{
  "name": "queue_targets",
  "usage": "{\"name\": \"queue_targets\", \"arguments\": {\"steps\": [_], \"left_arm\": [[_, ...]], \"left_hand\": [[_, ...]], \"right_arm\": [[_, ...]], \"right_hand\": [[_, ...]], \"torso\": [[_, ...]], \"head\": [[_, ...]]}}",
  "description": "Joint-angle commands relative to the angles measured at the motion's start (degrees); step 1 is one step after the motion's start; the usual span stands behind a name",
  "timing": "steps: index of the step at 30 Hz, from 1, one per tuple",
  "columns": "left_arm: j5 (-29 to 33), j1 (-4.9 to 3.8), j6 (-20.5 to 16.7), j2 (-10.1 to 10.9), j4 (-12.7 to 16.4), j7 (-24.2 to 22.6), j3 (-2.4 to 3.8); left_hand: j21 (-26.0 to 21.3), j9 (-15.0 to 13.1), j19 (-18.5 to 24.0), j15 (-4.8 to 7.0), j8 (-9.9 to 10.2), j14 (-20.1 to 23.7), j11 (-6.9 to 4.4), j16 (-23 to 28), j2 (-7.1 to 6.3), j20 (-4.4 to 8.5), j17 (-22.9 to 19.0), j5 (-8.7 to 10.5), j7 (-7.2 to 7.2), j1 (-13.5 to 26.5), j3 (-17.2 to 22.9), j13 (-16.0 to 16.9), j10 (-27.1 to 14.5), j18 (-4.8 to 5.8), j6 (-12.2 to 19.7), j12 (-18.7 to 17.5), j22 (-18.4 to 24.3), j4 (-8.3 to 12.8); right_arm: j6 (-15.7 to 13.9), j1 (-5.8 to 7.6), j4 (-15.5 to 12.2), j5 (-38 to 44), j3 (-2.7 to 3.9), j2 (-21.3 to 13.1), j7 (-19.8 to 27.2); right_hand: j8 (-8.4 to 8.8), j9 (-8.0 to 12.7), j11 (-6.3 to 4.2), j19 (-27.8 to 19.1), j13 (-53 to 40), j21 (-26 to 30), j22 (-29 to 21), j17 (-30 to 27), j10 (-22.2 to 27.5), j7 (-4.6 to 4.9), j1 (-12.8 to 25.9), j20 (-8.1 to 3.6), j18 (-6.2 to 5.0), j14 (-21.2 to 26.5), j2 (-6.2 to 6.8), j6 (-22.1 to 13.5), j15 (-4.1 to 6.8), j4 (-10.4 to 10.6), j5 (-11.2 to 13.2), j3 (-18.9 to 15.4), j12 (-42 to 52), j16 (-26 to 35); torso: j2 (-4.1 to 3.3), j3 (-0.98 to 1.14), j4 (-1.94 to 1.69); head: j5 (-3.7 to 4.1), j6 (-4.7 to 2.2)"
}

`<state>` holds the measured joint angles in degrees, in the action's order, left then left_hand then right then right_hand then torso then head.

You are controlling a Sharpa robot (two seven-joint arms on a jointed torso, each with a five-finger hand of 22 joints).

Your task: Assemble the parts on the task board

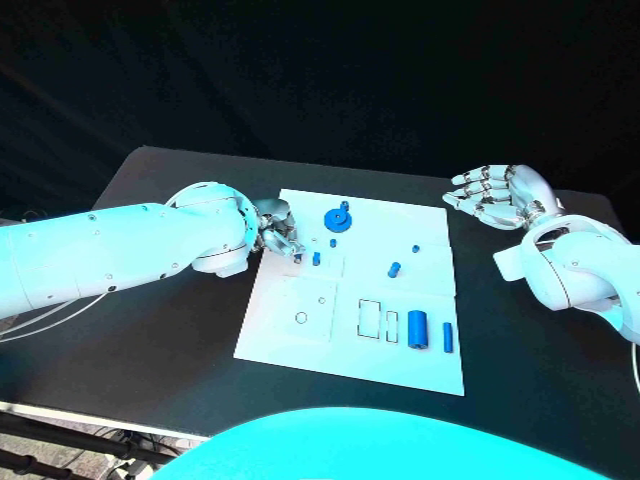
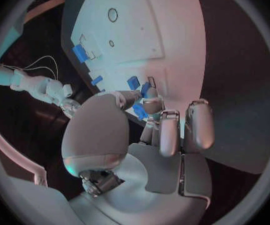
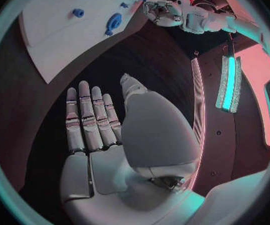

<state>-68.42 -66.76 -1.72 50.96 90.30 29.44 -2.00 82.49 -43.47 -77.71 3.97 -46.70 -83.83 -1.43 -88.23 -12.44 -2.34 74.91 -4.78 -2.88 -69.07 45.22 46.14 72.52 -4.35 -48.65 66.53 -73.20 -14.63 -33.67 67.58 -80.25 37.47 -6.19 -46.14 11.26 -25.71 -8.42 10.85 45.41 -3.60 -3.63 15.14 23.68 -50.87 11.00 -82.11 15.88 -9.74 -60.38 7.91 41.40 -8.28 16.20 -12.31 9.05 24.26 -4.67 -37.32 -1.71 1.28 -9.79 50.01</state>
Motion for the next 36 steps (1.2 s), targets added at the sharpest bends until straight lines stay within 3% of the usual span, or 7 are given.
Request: {"name": "queue_targets", "arguments": {"steps": [1, 11, 24, 36], "left_arm": [[-0.19, 0.06, -1.92, 0.06, 0.18, -0.58, 0.04], [-0.30, 0.12, 0.08, -0.52, -0.82, -0.40, 0.03], [-2.54, 1.02, 1.95, -0.98, -1.14, -0.30, 0.03], [-3.16, 1.23, 2.66, -0.58, -0.37, -0.27, 0.02]], "left_hand": [[0.34, -0.04, -0.48, 0.38, -0.18, -5.38, 0.05, -0.37, 0.50, 0.09, 12.30, -0.12, 0.11, -0.20, 9.26, 0.06, 0.36, 0.52, -0.23, 0.33, -0.05, 8.87], [0.36, -0.06, -0.51, 0.41, -0.21, -5.38, 0.02, -0.37, 0.47, 0.11, 12.29, -0.09, 0.14, -0.04, 9.49, -0.03, 0.39, 0.53, -0.29, 0.29, -0.09, 9.01], [0.40, -0.06, -0.56, 0.42, -0.20, -5.38, 0.01, -0.37, 0.47, 0.12, 12.30, -0.06, 0.14, 0.05, 9.60, -0.13, 0.36, 0.54, -0.28, 0.23, -0.16, 9.07], [0.40, -0.06, -0.56, 0.42, -0.20, -5.38, 0.01, -0.37, 0.47, 0.12, 12.30, -0.06, 0.14, 0.05, 9.60, -0.13, 0.36, 0.54, -0.28, 0.23, -0.16, 9.07]], "right_arm": [[0.69, -0.04, -0.07, 0.07, 0.01, -0.03, 0.76], [0.74, -0.07, 0.01, 0.07, 0.01, 0.03, 0.73], [0.73, -0.22, 0.07, 0.07, 0.01, -0.03, 0.83], [0.80, -0.34, 0.10, 0.07, 0.01, -0.07, 0.84]], "right_hand": [[0.24, 0.09, 0.15, -0.24, -0.02, 0.14, -0.05, -0.04, -0.34, 3.60, -0.34, -0.02, -0.77, -0.12, -0.27, 0.40, -0.36, 0.10, -0.17, 0.38, -0.19, 0.24], [0.28, 0.11, 0.15, -0.36, -0.02, 0.12, -0.20, -0.17, -0.39, 3.59, -0.31, 0.01, -0.78, -0.09, -0.29, 0.46, -0.38, 0.10, -0.17, 0.38, -0.24, 0.28], [0.28, 0.11, 0.15, -0.36, -0.02, 0.12, -0.20, -0.17, -0.39, 3.59, -0.31, 0.01, -0.78, -0.09, -0.29, 0.46, -0.38, 0.10, -0.17, 0.38, -0.24, 0.28], [0.28, 0.11, 0.15, -0.36, -0.02, 0.12, -0.20, -0.17, -0.39, 3.59, -0.31, 0.01, -0.78, -0.09, -0.29, 0.46, -0.38, 0.10, -0.17, 0.38, -0.24, 0.28]], "torso": [[0.02, 0.00, -0.02], [0.01, 0.09, 0.07], [0.02, -0.03, -0.03], [0.04, -0.03, -0.06]], "head": [[-0.03, -0.01], [-0.11, -0.01], [-0.05, -0.01], [-0.12, -0.01]]}}
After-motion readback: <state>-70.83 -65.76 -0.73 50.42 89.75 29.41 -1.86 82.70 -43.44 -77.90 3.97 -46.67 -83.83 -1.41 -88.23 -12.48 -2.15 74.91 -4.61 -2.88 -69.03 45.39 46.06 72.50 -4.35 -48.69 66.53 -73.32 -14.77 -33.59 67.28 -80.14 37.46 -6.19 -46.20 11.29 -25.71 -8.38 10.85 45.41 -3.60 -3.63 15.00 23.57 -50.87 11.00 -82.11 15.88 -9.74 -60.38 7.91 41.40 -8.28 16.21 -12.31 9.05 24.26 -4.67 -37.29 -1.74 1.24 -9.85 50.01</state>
